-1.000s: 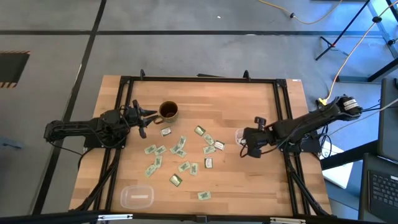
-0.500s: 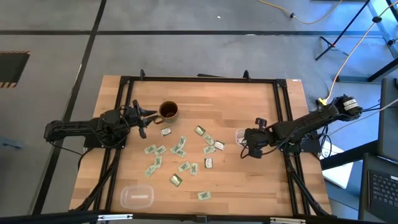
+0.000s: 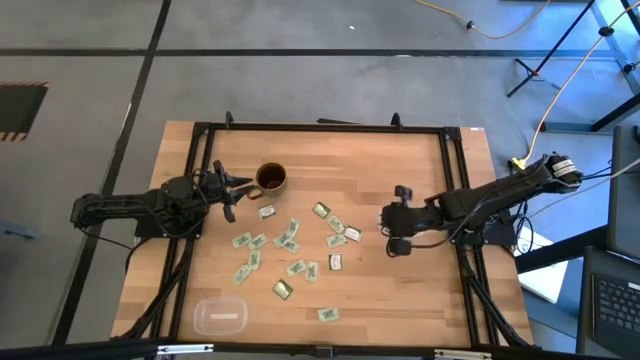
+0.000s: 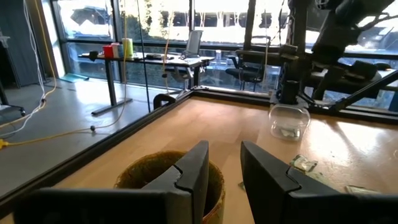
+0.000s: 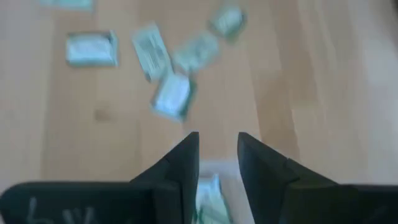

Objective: Pick and place Stevia / Truvia into bins
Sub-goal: Put the truvia packet into the top transparent container

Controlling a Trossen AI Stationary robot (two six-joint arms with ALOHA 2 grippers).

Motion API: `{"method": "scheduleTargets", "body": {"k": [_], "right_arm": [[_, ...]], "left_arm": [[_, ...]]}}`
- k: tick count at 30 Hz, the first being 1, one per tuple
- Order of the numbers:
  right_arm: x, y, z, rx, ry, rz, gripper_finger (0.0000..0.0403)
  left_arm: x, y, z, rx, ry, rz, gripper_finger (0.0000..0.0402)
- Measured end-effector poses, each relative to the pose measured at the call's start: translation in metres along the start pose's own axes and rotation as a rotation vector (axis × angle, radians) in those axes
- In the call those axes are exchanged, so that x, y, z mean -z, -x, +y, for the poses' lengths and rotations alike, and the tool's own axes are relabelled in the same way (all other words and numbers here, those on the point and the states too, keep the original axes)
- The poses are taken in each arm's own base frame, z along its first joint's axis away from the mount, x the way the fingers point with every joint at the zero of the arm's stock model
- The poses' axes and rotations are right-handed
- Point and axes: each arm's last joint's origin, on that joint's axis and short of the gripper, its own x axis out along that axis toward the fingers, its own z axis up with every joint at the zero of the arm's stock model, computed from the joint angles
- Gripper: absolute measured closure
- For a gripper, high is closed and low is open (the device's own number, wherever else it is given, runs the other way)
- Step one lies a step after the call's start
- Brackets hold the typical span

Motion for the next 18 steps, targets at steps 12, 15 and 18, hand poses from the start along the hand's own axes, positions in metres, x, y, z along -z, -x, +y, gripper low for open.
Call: {"method": "scheduleTargets", "body": {"k": [12, 15, 18], "right_arm": [[-0.018, -0.041, 0.018, -0.011, 0.143, -0.100, 0.0290], [-0.015, -0.061, 0.021, 0.002, 0.151, -0.048, 0.0290], [-0.009, -0.080, 0.021, 0.019, 0.139, 0.013, 0.0290]], "left_arm": [[0.000, 0.000, 0.000, 0.003, 0.025, 0.001, 0.0313], [0.000, 0.000, 0.000, 0.003, 0.026, 0.001, 0.0313], [0.000, 0.000, 0.000, 0.002, 0.025, 0.001, 0.0313]]}}
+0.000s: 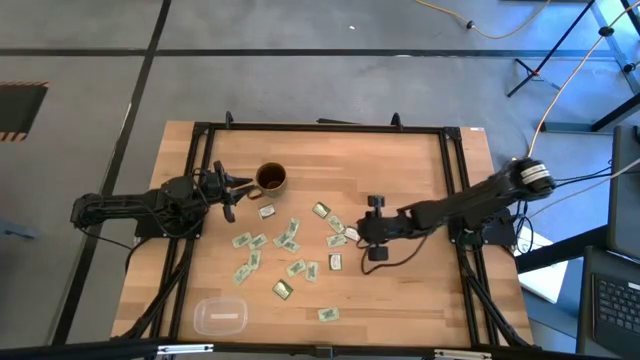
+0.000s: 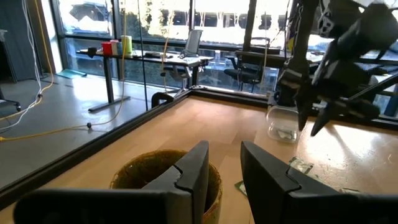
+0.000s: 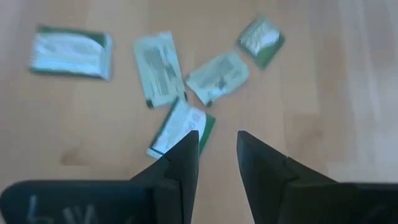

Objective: Pick and place Stevia / Truvia into bins
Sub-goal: Put the truvia packet into the top transparent container

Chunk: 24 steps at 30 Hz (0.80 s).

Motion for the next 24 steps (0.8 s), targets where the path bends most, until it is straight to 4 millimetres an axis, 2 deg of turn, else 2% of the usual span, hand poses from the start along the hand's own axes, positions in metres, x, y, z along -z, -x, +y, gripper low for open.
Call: {"method": "scheduleTargets", "body": {"k": [7, 16, 24], "right_arm": [[0.004, -0.028, -0.001, -0.094, -0.043, 0.043, 0.0290], [0.009, -0.041, -0.005, -0.194, -0.075, 0.084, 0.0290], [0.014, -0.052, -0.008, -0.197, -0.110, 0.123, 0.0291]], "left_arm": [[0.000, 0.000, 0.000, 0.000, 0.000, 0.000, 0.0313], [0.000, 0.000, 0.000, 0.001, -0.002, 0.000, 0.0313], [0.000, 0.000, 0.000, 0.000, -0.002, 0.000, 0.0313]]}}
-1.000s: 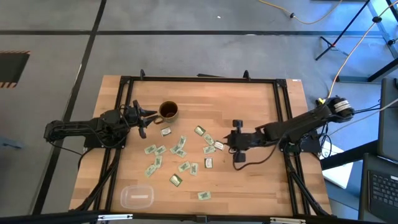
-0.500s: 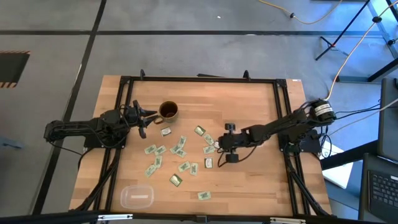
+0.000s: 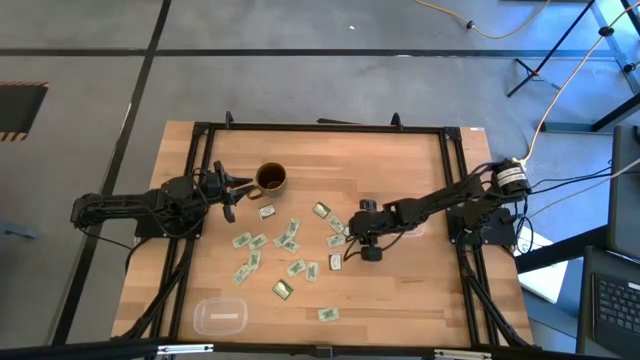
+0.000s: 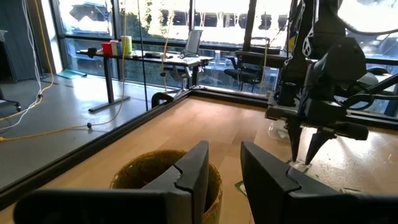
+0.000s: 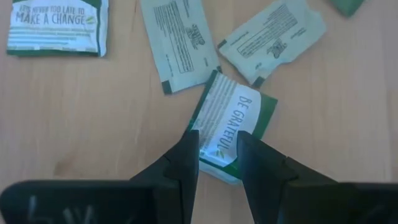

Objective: Pick and place Stevia / Truvia into bins
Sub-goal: Put the truvia packet into the top transparent container

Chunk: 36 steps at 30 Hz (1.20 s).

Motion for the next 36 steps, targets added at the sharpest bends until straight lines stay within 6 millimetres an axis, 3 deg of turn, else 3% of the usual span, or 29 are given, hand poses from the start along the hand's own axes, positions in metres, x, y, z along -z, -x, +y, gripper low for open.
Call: {"method": "scheduleTargets", "body": {"k": [13, 20, 24, 29, 36], "right_arm": [[0.001, 0.000, 0.000, -0.001, 0.009, 0.006, 0.0363], [-0.001, 0.008, -0.001, 0.002, 0.036, 0.028, 0.0376], [-0.014, 0.034, -0.002, 0.001, 0.051, 0.033, 0.0374], [-0.017, 0.070, -0.004, 0.002, 0.034, 0.065, 0.0374], [0.005, 0.116, -0.010, 0.012, -0.108, 0.101, 0.0374]], "left_arm": [[0.000, 0.000, 0.000, 0.000, 0.000, 0.000, 0.0313], [0.000, 0.000, 0.000, 0.000, 0.000, 0.000, 0.0313], [0.000, 0.000, 0.000, 0.000, 0.002, 0.000, 0.0313], [0.000, 0.000, 0.000, 0.000, 0.001, 0.000, 0.0313], [0.000, 0.000, 0.000, 0.000, 0.001, 0.001, 0.0313]]}}
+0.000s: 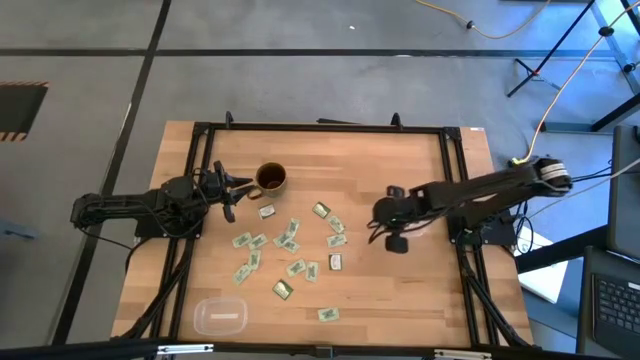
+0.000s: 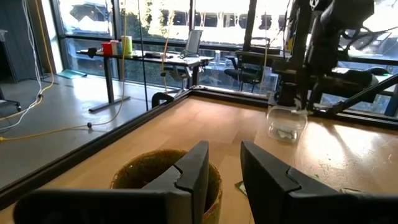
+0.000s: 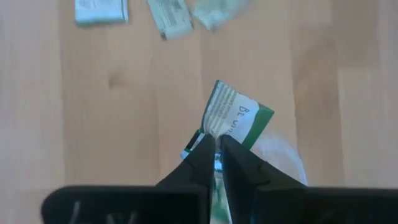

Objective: Pick and place Stevia / Truvia into bins
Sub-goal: Put the truvia packet into the top transparent container

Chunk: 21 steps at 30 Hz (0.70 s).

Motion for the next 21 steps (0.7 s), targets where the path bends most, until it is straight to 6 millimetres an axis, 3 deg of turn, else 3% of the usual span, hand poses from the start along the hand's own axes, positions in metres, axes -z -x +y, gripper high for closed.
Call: {"method": "scheduleTargets", "body": {"k": [5, 9, 14, 21], "right_arm": [[0.029, 0.004, -0.007, 0.039, -0.101, 0.011, 0.0374], [0.051, -0.007, -0.011, 0.053, -0.127, 0.058, 0.0373], [0.065, -0.021, -0.012, 0.059, -0.126, 0.081, 0.0373], [0.070, -0.024, -0.013, 0.063, -0.126, 0.094, 0.0371]], "left_arm": [[0.000, 0.000, 0.000, 0.000, 0.000, 0.000, 0.0313], [0.000, 0.000, 0.000, 0.000, 0.000, 0.000, 0.0313], [0.000, 0.000, 0.000, 0.000, 0.000, 0.000, 0.0313], [0.000, 0.000, 0.000, 0.000, 0.000, -0.001, 0.0313]]}}
